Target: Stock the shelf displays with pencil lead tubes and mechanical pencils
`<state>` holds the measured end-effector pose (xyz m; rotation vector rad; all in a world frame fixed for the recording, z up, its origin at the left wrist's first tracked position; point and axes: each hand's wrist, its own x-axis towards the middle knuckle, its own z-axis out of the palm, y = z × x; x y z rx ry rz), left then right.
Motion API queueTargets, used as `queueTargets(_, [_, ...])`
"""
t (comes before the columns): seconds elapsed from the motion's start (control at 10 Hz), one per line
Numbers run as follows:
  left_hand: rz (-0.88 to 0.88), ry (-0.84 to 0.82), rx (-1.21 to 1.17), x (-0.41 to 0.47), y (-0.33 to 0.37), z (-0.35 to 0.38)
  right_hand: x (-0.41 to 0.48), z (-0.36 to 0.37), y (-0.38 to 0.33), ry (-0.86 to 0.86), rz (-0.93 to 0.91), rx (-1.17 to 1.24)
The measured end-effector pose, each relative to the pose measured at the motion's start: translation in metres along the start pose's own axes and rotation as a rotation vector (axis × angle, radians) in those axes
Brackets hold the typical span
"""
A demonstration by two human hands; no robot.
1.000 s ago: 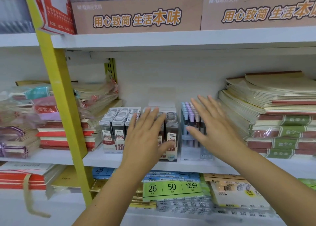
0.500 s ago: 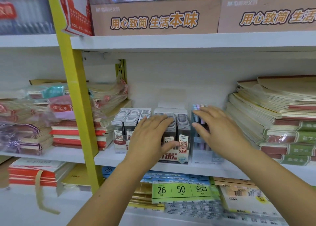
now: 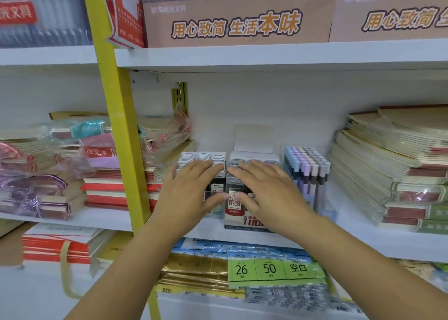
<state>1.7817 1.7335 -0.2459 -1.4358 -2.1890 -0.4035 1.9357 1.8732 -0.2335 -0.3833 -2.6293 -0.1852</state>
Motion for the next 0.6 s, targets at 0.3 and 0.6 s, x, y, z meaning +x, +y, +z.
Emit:
queueTargets(0.3, [0.055, 0.058, -0.092, 0.001, 0.016, 0.0, -0.011, -0.01, 0.011, 0.095, 0.103, 0.108])
queueTargets(0.6, [0.071, 0.168, -0.15, -0.022, 0.034, -0.015, -0.06, -0.028, 0.008, 0.209, 0.081, 0.277])
